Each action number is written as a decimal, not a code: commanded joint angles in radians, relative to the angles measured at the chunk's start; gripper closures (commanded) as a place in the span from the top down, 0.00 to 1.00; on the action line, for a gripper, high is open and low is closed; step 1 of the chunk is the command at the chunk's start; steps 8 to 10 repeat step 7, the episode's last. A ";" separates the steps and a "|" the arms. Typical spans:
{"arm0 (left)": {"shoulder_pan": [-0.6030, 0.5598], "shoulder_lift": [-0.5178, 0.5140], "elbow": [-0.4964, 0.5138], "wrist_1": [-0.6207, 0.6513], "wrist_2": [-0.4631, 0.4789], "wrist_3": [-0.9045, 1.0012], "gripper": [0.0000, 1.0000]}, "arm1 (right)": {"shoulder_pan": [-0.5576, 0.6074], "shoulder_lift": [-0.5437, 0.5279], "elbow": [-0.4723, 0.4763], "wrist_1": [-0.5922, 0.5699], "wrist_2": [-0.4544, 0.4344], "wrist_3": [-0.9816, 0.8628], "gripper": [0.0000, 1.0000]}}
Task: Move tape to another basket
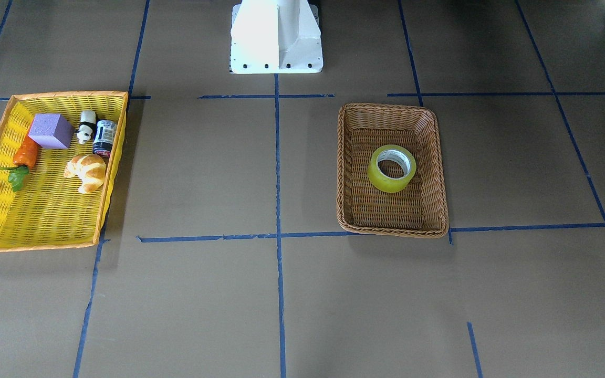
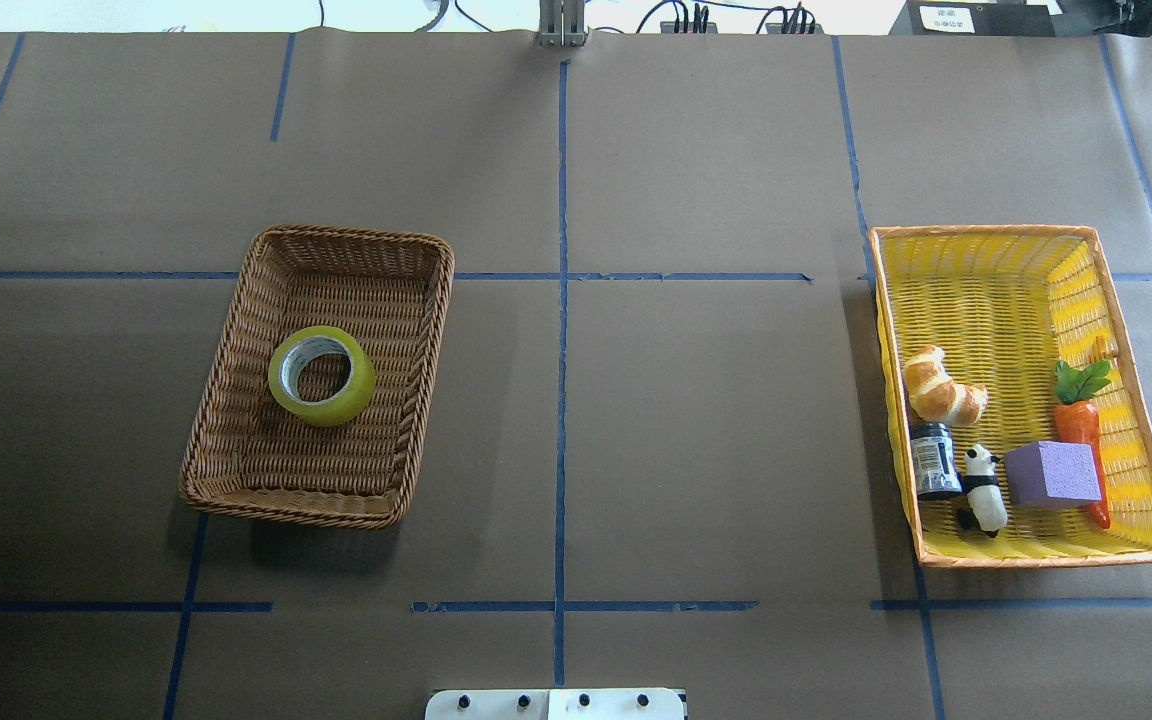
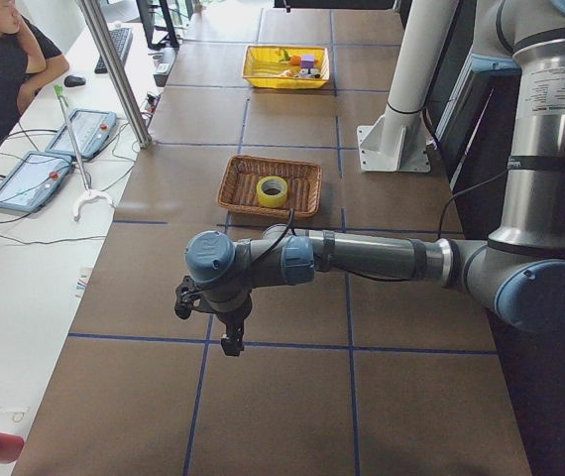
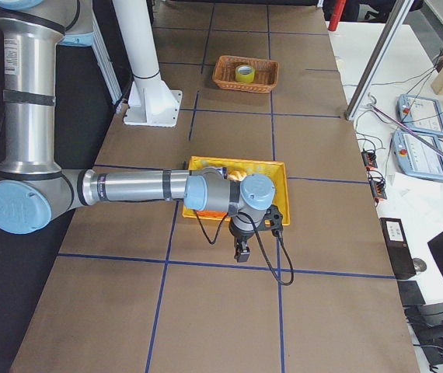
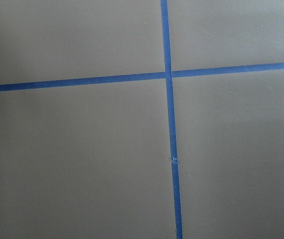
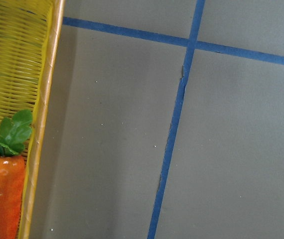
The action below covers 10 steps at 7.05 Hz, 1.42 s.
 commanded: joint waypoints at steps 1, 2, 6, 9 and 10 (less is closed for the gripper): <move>0.000 0.000 -0.001 0.002 0.000 0.001 1.00 | 0.000 0.001 0.000 0.001 0.000 0.001 1.00; 0.000 0.001 0.006 0.002 0.004 0.001 1.00 | -0.001 0.001 0.000 0.001 0.001 0.002 1.00; 0.000 0.003 0.009 0.003 0.006 -0.001 1.00 | -0.001 0.006 -0.005 0.001 0.002 0.005 1.00; 0.000 0.001 0.013 0.002 0.006 -0.001 1.00 | -0.001 0.006 -0.005 0.001 0.003 0.005 1.00; 0.000 0.001 0.013 0.002 0.006 -0.001 1.00 | -0.001 0.006 -0.005 0.001 0.003 0.005 1.00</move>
